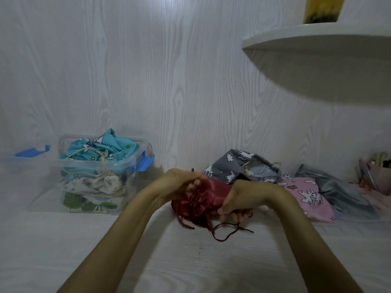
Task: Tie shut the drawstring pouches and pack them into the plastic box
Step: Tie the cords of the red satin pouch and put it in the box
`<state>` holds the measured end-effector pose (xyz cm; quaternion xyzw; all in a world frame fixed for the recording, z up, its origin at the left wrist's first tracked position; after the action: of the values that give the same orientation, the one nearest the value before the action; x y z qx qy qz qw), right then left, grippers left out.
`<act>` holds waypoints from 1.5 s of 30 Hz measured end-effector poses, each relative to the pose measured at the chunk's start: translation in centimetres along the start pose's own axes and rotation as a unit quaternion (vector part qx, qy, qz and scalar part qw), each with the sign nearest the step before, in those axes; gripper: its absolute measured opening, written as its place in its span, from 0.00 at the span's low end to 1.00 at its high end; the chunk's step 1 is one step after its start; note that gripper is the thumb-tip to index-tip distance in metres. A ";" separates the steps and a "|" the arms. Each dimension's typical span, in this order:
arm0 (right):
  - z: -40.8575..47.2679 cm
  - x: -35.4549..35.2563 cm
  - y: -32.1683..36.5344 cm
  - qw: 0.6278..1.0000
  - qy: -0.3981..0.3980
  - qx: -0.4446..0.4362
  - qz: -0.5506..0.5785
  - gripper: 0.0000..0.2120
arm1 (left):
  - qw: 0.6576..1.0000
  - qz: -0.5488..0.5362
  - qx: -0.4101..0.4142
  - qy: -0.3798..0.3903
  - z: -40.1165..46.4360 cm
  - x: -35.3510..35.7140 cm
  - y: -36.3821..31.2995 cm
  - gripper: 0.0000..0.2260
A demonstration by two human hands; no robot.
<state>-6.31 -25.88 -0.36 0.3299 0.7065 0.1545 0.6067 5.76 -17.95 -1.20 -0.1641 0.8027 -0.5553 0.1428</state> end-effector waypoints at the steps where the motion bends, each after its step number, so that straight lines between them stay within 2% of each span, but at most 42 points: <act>1: -0.1 0.1 -0.3 1.000 0.008 0.015 0.001 0.09 | 0.998 0.058 -0.018 -0.001 0.1 -0.1 0.5 0.10; 3: -0.5 0.2 -0.6 0.999 0.026 0.028 -0.008 0.10 | 0.991 0.124 -0.044 0.010 -0.1 -0.2 1.2 0.09; 6: -1.5 -0.4 0.4 0.999 0.033 -0.004 -0.032 0.10 | 0.985 0.163 -0.035 0.041 -0.6 1.1 1.2 0.10; 8: -2.3 -1.5 1.4 0.999 -0.002 -0.033 -0.019 0.13 | 0.980 0.187 -0.025 0.057 -0.6 2.1 1.2 0.14; 13: -3.7 -3.4 1.3 0.997 -0.062 -0.048 0.007 0.17 | 0.961 0.242 -0.037 0.131 -0.1 5.0 3.1 0.08; 15: -3.6 -4.2 0.9 0.993 -0.117 -0.032 0.014 0.19 | 0.947 0.273 -0.036 0.167 -0.4 5.9 3.4 0.06; 17: -3.2 -5.1 0.9 0.981 -0.188 -0.032 0.045 0.20 | 0.933 0.302 -0.029 0.191 -0.6 6.8 3.6 0.10; 20: -2.6 -5.2 2.0 0.960 -0.268 -0.066 0.052 0.19 | 0.931 0.320 -0.022 0.173 -0.7 7.7 3.5 0.16; 22: -1.7 -4.2 3.8 0.955 -0.258 -0.141 0.026 0.17 | 0.930 0.324 -0.018 0.172 -0.4 8.2 3.5 0.18; 25: -0.2 -1.6 5.4 0.962 -0.163 -0.210 0.066 0.20 | 0.934 0.302 -0.038 0.188 0.1 7.8 4.0 0.14; 26: 0.2 -1.8 5.0 0.962 -0.173 -0.199 0.068 0.21 | 0.937 0.293 -0.050 0.185 0.4 7.4 4.2 0.13; 27: 0.3 -2.6 4.2 0.958 -0.215 -0.177 0.060 0.21 | 0.940 0.292 -0.056 0.170 0.9 6.8 4.4 0.15; 29: -0.1 -4.7 1.8 0.939 -0.326 -0.101 0.035 0.21 | 0.939 0.295 -0.053 0.166 1.2 6.1 4.6 0.18; 30: -0.6 -5.3 0.9 0.940 -0.338 -0.056 0.013 0.22 | 0.939 0.297 -0.049 0.168 1.4 5.9 4.6 0.17; 31: -0.9 -5.1 0.1 0.952 -0.305 -0.013 -0.006 0.23 | 0.940 0.296 -0.050 0.165 1.4 5.8 4.4 0.16; 33: -1.4 -3.4 -0.8 0.982 -0.172 0.072 -0.029 0.27 | 0.943 0.288 -0.044 0.161 1.3 5.6 4.1 0.17; 35: -1.6 -1.8 -0.8 0.988 -0.076 0.117 -0.061 0.30 | 0.949 0.267 -0.039 0.166 1.3 5.6 3.9 0.18; 36: -1.4 -1.5 -0.6 0.988 -0.065 0.117 -0.076 0.31 | 0.952 0.257 -0.037 0.165 1.3 5.5 3.9 0.18; 39: -0.5 -1.8 -0.6 0.983 -0.098 0.095 -0.123 0.33 | 0.960 0.230 -0.046 0.152 1.2 4.9 3.9 0.22; 42: 0.1 -2.2 -1.2 0.985 -0.156 0.063 -0.035 0.19 | 0.962 0.217 -0.044 0.158 1.3 4.7 3.7 0.21; 44: 0.2 -2.4 -1.2 0.971 -0.209 0.026 0.110 0.14 | 0.964 0.182 -0.027 0.190 1.2 5.0 3.1 0.14; 45: 0.4 -2.5 -1.1 0.947 -0.232 -0.005 0.223 0.14 | 0.967 0.157 -0.018 0.198 1.2 5.1 2.7 0.13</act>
<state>-6.12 -28.42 0.75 0.5024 0.4541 0.2090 0.7055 1.37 -20.20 -4.36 0.0746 0.8407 -0.5326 0.0631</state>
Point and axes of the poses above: each hand's wrist, its own z-axis towards the middle knuckle, its own x-axis out of the palm, y = z × x, the point moved 7 cm from there along z, towards the middle knuckle, and after that the axes turned 15 degrees about -x, right-handed, at the moved point
